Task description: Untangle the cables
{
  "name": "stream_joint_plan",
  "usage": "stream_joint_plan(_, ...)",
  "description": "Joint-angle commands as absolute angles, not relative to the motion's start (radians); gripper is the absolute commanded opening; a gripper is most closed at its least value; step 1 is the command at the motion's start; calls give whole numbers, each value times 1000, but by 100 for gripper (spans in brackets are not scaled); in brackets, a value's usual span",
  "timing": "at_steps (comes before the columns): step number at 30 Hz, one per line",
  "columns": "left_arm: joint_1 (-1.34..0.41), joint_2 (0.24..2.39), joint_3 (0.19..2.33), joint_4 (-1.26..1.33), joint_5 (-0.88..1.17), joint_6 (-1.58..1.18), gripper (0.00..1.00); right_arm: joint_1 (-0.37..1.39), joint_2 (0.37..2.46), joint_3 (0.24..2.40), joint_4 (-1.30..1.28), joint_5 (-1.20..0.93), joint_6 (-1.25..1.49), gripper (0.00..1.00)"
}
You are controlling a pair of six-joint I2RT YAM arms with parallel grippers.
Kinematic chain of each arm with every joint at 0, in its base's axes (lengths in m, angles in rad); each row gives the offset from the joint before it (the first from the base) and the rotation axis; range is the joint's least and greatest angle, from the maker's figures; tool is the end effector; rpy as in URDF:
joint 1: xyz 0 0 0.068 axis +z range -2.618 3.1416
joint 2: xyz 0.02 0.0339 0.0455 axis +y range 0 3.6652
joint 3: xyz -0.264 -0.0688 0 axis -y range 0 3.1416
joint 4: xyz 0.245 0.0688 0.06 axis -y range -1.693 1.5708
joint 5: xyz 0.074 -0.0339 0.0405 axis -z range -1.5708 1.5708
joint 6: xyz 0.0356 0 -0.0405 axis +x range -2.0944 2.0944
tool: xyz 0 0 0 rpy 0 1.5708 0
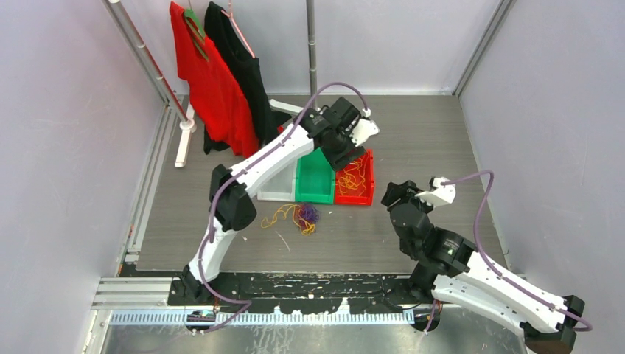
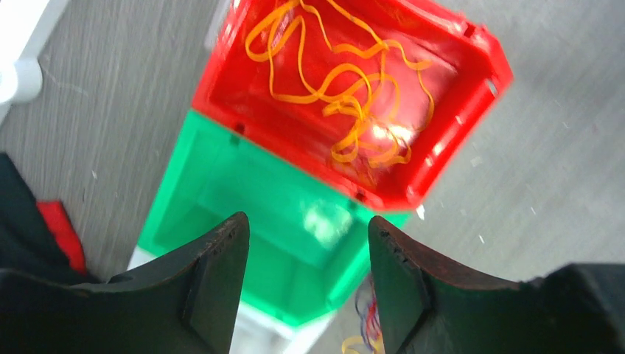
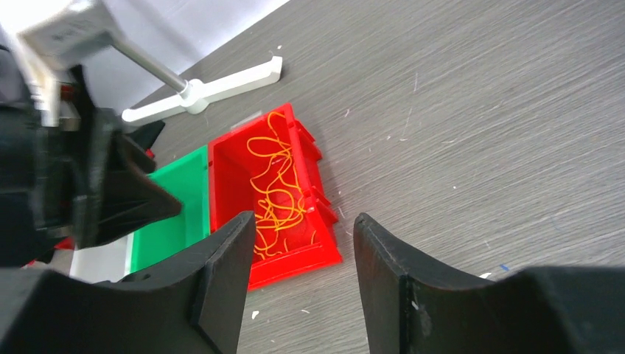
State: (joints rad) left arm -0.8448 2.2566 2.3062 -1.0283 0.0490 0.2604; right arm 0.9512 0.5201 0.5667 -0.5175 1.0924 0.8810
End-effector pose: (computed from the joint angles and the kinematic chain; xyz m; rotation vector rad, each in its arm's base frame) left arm 0.3240 -0.3676 0.2990 1.3672 2.1804 -0.2865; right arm 0.0916 0.0740 0.2750 0.5643 1.6938 0.1943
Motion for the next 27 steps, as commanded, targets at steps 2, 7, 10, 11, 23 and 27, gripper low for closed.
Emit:
stream_joint_plan(2,-770,2010,2206,-1222,151,225,62,933,596,619,-423,980,841,56)
stream_joint_plan(7,-651,1760,1872,-1269,300,322,60,927,695,621,-321,858,775,59)
stream_joint_plan(10,-607,1585,1615,-1202,344,392,56,924,754,635,-277,805,745,59)
stream_joint_plan(11,-606,1536,1541,-1176,347,412,54,925,770,636,-252,783,735,59)
stream_joint_plan(23,-612,1534,1320,-974,419,357,68,919,834,611,-101,492,628,62)
stream_joint_plan(27,-617,1584,1308,-936,423,349,73,918,830,607,-114,480,627,62)
